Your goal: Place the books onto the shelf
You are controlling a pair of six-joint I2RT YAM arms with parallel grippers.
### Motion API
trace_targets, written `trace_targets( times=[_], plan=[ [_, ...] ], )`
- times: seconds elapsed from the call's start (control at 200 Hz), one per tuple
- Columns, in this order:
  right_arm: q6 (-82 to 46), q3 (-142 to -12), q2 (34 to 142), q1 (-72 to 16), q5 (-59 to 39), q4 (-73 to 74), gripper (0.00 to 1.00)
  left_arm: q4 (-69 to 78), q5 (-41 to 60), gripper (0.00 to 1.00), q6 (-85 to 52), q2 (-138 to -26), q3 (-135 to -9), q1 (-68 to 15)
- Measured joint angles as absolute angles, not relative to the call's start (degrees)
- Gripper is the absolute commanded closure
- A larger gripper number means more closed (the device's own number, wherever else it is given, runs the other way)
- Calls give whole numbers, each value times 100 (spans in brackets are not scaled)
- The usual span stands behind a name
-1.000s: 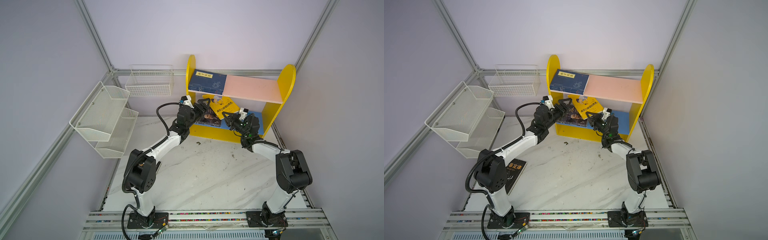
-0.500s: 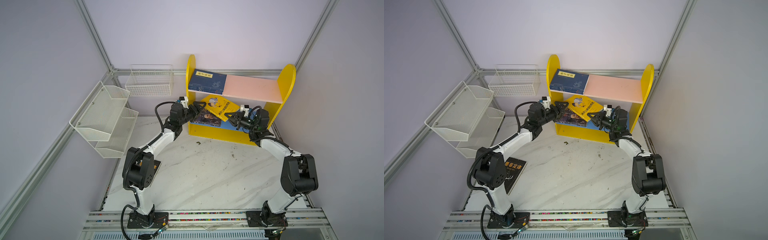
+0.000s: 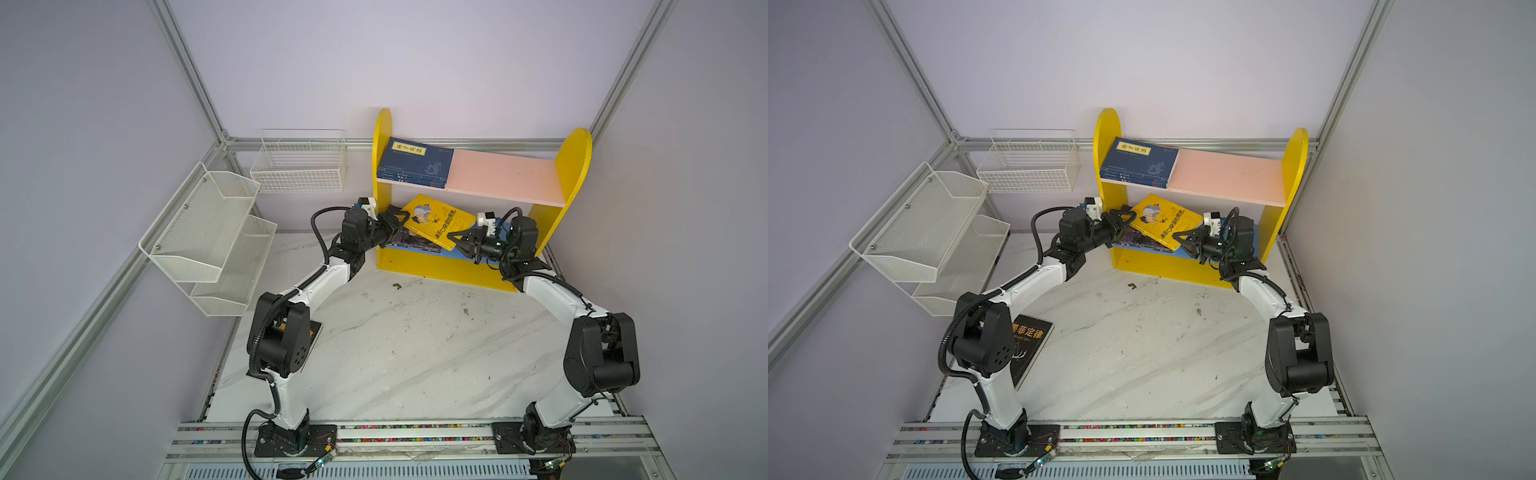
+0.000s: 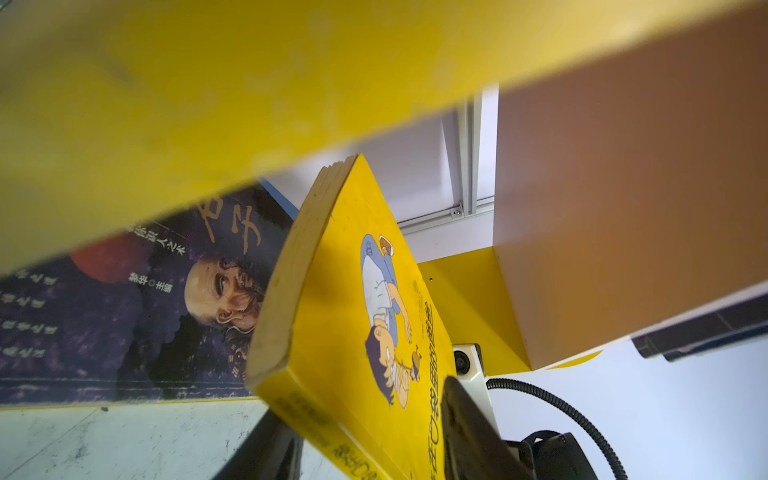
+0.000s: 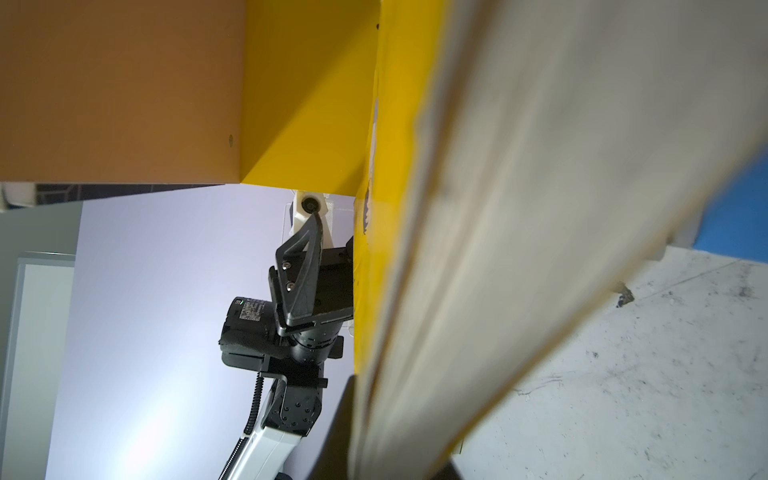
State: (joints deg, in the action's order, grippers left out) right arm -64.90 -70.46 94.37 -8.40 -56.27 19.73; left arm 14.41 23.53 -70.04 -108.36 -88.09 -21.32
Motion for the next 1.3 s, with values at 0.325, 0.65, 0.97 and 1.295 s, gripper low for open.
trace_targets(
  times=[0.325, 0.65, 0.97, 1.295],
  plan=[
    [-6261, -7325, 9684, -834, -5638, 1726, 78, 1643, 2156, 100, -7677, -11159, -9032, -2097],
    [-6357, -7465, 9966, -880, -4189, 1896, 55, 2082, 1205, 100, -7699, -11115, -8864, -2265],
    [-5588, -8075, 10160, -993, -2814, 897, 50, 2438, 239, 100, -7430, -11113, -8779, -2373],
    [-5089, -8580, 10777, -1404, -2324, 408, 50, 2440, -215, 100, -7185, -11111, -8401, -2447]
  ],
)
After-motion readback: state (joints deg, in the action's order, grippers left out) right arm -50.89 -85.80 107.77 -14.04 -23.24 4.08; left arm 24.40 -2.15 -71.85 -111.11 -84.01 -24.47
